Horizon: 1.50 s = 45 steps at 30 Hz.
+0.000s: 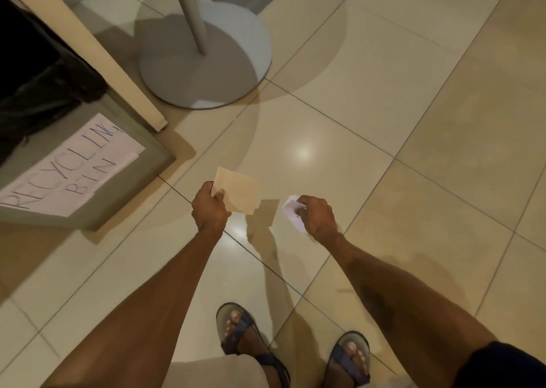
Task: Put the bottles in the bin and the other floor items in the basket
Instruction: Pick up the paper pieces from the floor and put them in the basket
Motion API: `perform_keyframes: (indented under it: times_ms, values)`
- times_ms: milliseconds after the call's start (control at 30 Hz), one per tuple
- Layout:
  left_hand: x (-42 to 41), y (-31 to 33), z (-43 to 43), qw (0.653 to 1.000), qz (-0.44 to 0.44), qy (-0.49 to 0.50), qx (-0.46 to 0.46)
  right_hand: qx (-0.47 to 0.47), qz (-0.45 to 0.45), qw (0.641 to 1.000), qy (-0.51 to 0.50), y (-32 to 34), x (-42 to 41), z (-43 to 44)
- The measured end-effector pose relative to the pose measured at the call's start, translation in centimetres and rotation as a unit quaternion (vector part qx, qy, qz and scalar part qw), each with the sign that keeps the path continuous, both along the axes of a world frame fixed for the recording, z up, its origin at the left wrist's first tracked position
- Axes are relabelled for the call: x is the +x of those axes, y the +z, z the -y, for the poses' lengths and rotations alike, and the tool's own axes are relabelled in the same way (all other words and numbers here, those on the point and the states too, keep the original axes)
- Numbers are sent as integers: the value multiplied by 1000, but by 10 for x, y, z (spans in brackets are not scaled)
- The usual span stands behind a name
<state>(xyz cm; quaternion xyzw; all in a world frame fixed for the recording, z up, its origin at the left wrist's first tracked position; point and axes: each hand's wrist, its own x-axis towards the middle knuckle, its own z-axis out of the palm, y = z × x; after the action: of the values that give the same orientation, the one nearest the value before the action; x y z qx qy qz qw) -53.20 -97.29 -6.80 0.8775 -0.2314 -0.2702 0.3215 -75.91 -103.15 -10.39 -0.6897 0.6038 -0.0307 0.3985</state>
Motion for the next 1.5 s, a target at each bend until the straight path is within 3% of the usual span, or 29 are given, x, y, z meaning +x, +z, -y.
perform_keyframes:
  times_ms: [233, 333, 500, 833, 967, 1167, 1500]
  values:
    - [23, 172, 23, 996, -50, 12, -69, -42, 78, 996, -13, 177, 37, 28]
    - [39, 248, 44, 998, -26, -28, -55, -68, 107, 992, -8, 261, 56, 49]
    - [65, 375, 85, 999, -6, -3, -49, -125, 144, 982, -4, 398, 86, 86]
    - [124, 585, 130, 988, 6, -52, -146, -175, 166, 970, -13, 616, 153, 159]
    - [151, 643, 142, 980, 28, -64, -185, -203, 180, 962, -14, 681, 177, 182]
    - [182, 693, 177, 978, 28, 15, -206, -242, 182, 952, 37, 752, 214, 225]
    - [219, 743, 285, 970, 24, 82, -228, -240, 204, 944, 98, 811, 271, 344]
